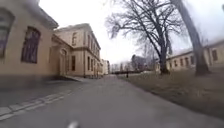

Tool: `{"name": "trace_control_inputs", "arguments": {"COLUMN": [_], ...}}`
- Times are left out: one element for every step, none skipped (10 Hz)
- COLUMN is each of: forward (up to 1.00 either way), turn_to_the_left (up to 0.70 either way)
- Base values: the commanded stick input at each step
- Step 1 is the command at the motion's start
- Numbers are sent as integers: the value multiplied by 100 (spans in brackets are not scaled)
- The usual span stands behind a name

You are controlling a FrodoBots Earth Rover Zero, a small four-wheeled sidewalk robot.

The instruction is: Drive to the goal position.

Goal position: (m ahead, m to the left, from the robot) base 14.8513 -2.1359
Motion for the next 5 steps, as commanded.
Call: {"name": "trace_control_inputs", "arguments": {"forward": [100, 100, 100, 100, 100], "turn_to_the_left": [0, 0, 0, 0, 0]}}
